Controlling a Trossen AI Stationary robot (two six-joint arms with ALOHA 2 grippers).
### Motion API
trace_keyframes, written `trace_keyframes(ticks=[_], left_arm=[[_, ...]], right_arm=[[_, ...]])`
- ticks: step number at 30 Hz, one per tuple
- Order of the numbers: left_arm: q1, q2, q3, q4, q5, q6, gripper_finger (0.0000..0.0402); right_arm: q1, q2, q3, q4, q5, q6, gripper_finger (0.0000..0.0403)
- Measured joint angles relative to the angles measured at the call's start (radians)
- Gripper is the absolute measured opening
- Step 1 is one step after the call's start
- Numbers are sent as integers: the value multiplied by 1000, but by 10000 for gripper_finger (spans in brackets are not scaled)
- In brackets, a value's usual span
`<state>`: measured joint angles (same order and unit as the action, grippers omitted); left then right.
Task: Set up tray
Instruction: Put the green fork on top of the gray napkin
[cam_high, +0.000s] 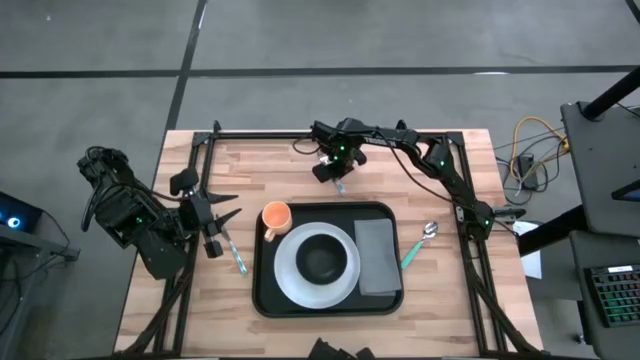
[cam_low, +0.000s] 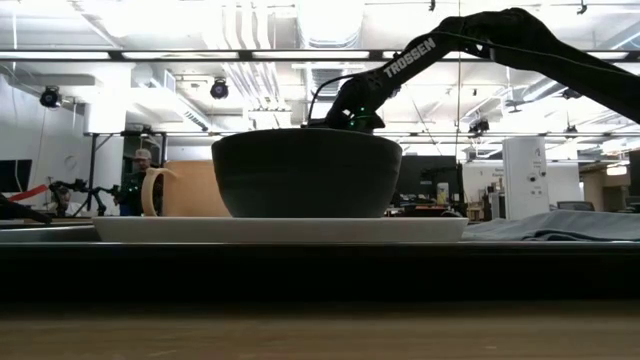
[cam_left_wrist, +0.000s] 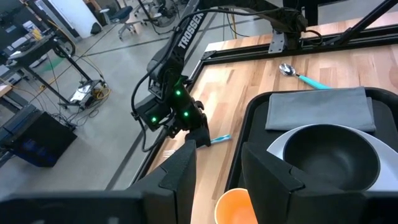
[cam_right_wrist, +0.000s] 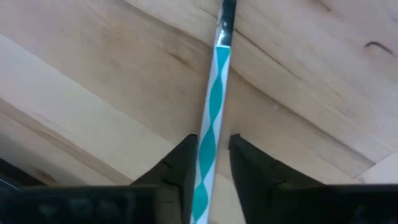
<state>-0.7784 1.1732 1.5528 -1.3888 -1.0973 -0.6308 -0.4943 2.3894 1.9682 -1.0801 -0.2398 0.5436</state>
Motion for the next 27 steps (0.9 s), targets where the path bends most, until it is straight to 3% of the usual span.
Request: trace_keyframes(ticks=[6,11,14,21,27], left_arm=[[0,0,0,0,0,0,110],[0,0,0,0,7,0,110],[0,0,0,0,8,0,110],[0,0,0,-1,23,0,110],[0,-1,0,-10,23,1,110]], right_arm=[[1,2,0,-16,-2,-11,26],[2,2,5,-50,9,-1,18],[11,-15,5,-110,78,-3,17],[79,-162,5,-224,201,49,15],[234,-342,-37,-311,245,207,14]])
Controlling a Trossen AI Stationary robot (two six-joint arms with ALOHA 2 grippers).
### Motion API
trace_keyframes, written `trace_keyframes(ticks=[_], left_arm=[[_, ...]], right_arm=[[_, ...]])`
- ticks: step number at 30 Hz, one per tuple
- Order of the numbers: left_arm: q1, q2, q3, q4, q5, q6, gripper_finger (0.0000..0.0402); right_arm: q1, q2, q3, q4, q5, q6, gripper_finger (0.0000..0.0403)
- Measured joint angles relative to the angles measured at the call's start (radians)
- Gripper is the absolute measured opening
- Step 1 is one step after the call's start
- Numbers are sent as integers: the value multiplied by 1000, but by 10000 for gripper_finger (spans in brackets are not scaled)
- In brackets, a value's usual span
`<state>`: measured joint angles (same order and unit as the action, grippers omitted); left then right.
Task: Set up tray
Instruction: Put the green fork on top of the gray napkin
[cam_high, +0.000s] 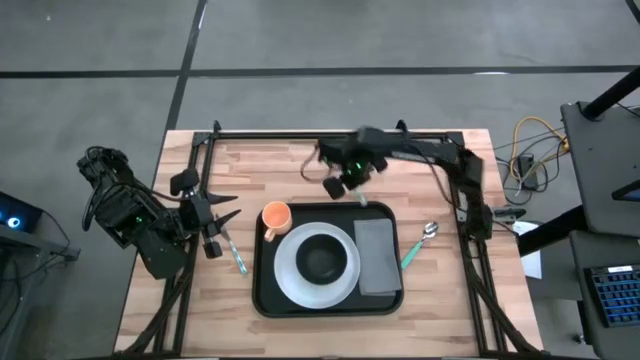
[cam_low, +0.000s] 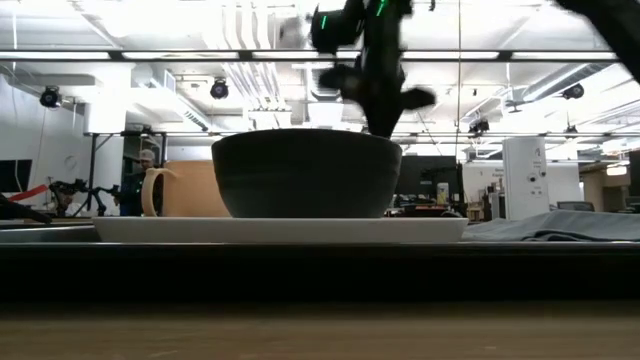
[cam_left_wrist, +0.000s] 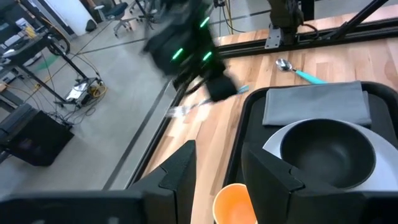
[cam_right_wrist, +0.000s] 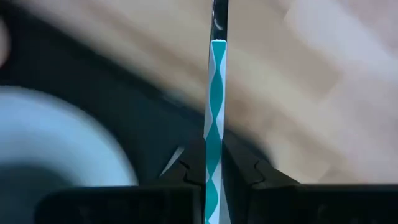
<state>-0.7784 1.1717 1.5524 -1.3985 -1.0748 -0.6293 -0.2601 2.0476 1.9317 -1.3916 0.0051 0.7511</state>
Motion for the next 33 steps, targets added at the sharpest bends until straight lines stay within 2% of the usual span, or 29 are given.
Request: trace_keyframes(ticks=[4,8,12,16,21,26,33], left_arm=[[0,-2,0,-14,0,4,110],[0,-2,0,-19,0,0,110],[0,-1,0,-19,0,-8,110],[0,-3,0,-19,0,-8,110],[0,-3,0,-18,7,-9,110],[-2,-2,0,-19,93,-20,110],[-2,1,-17,-20,103,-20,110]], right_arm=[[156,-146,-119,17,28,226,14],[324,-268,-271,27,74,518,14],[478,-297,-396,137,74,746,14],[580,-286,-488,293,75,909,14],[637,-228,-541,437,88,1035,14],[641,-183,-540,432,102,1061,14],[618,-178,-575,438,96,1087,14]])
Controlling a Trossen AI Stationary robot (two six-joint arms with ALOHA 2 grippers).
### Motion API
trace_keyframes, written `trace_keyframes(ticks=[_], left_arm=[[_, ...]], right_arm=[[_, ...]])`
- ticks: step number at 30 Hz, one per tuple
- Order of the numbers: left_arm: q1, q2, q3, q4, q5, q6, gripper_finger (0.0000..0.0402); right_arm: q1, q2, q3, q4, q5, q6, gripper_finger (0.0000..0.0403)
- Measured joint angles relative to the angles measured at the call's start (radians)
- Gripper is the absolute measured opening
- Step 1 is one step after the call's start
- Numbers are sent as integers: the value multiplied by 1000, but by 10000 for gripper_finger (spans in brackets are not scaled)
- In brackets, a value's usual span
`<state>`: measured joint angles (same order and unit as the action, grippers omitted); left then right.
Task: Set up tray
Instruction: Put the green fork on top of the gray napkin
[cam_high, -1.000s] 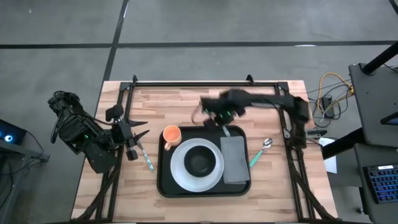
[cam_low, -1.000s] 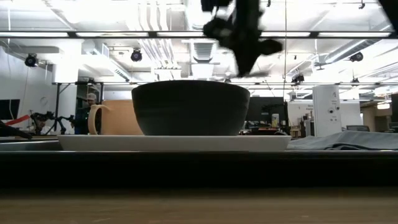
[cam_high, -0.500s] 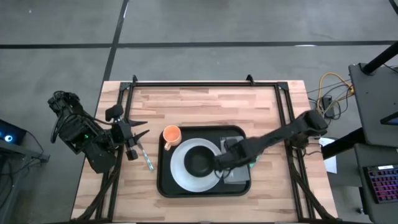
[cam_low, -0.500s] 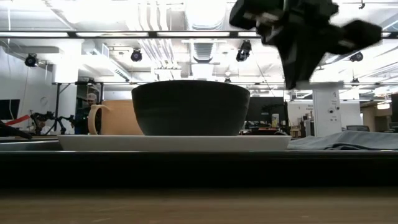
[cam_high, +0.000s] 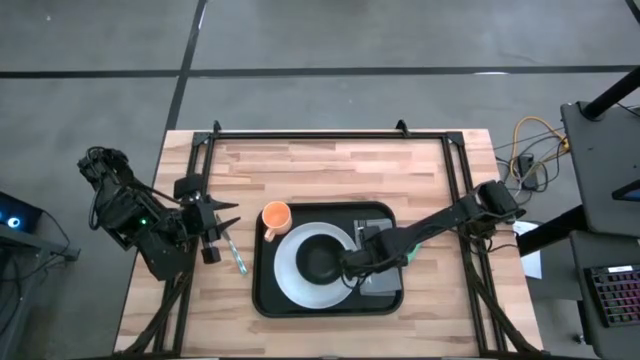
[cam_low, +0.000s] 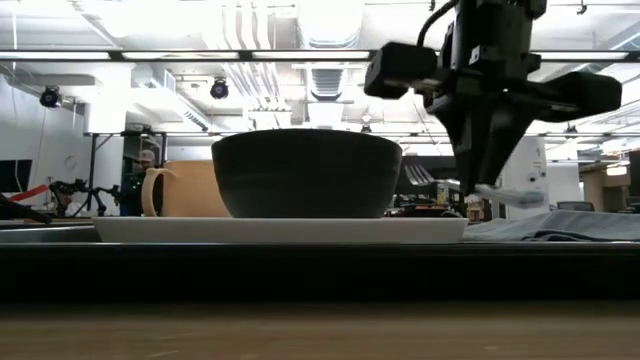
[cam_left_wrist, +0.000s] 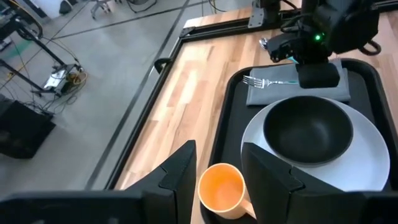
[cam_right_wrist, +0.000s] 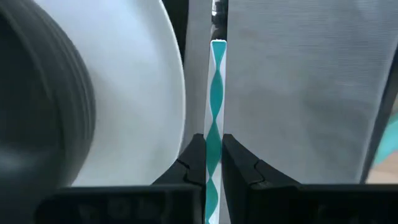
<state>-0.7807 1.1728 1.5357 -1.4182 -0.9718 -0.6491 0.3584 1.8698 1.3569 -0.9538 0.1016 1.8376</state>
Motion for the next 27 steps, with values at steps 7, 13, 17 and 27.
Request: trace_keyframes(ticks=[7,13,17,27], left_arm=[[0,0,0,0,0,19,110],[0,0,0,0,0,19,110],[0,0,0,0,1,19,110],[0,0,0,1,2,19,110]], right_arm=[[2,-2,-68,101,-43,24,13],[1,-2,-152,212,-49,47,13],[1,-2,-192,243,-80,56,15],[2,-13,-151,268,-86,-8,109]])
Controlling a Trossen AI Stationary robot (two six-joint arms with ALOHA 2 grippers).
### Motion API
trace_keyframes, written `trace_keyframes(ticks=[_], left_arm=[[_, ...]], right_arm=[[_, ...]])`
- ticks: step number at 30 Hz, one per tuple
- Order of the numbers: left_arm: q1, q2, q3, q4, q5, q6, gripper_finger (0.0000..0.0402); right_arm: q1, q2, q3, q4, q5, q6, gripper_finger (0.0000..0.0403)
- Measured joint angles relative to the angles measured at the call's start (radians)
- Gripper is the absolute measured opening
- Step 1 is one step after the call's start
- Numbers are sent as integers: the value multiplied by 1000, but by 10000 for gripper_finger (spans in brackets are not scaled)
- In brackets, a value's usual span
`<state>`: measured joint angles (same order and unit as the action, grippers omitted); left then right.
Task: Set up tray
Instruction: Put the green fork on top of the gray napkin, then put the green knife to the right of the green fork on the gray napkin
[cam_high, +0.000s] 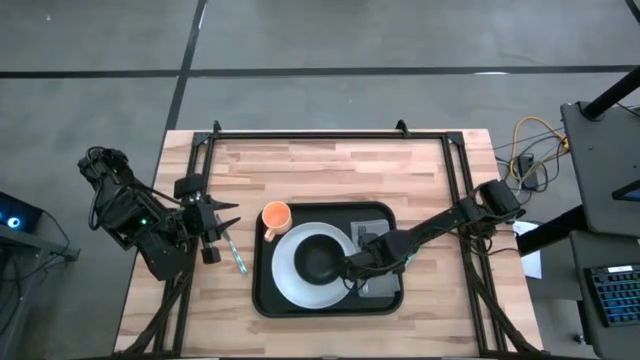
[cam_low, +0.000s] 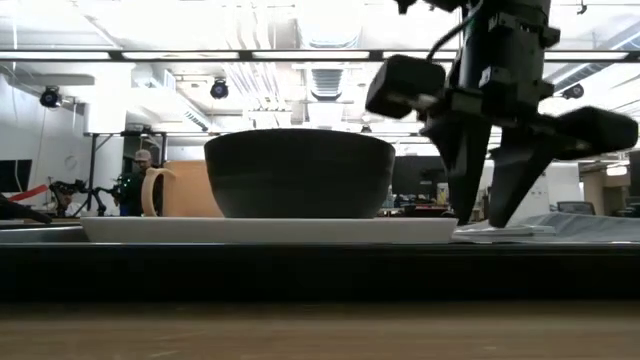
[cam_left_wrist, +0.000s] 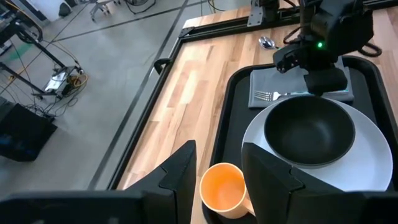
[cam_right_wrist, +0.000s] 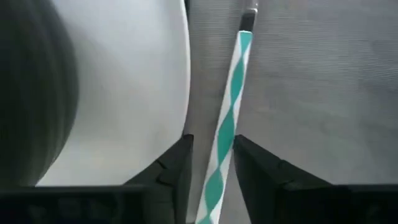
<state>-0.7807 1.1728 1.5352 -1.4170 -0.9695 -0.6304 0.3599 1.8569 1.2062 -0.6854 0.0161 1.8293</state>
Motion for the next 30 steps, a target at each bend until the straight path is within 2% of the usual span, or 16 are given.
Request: trace_keyframes(ticks=[8,11,16,20,23,26,27,30], left_arm=[[0,0,0,0,0,0,110],[0,0,0,0,0,7,110],[0,0,0,-1,2,29,110],[0,0,-1,-10,51,-8,110],[0,0,-12,-9,57,-65,110],[3,0,-45,-8,41,-135,110],[3,0,-64,-8,19,-175,110],[9,1,-149,-6,-74,-349,110]], right_arm=[[0,-53,137,-253,7,-55,138],[0,-58,237,-334,88,-74,139],[-7,-49,411,-349,185,-243,135],[-10,-47,527,-427,244,-383,136],[-11,-47,629,-649,359,-467,142],[-4,-49,721,-891,553,-452,151],[-2,-52,739,-895,617,-441,155],[6,-91,756,-827,762,-576,166]])
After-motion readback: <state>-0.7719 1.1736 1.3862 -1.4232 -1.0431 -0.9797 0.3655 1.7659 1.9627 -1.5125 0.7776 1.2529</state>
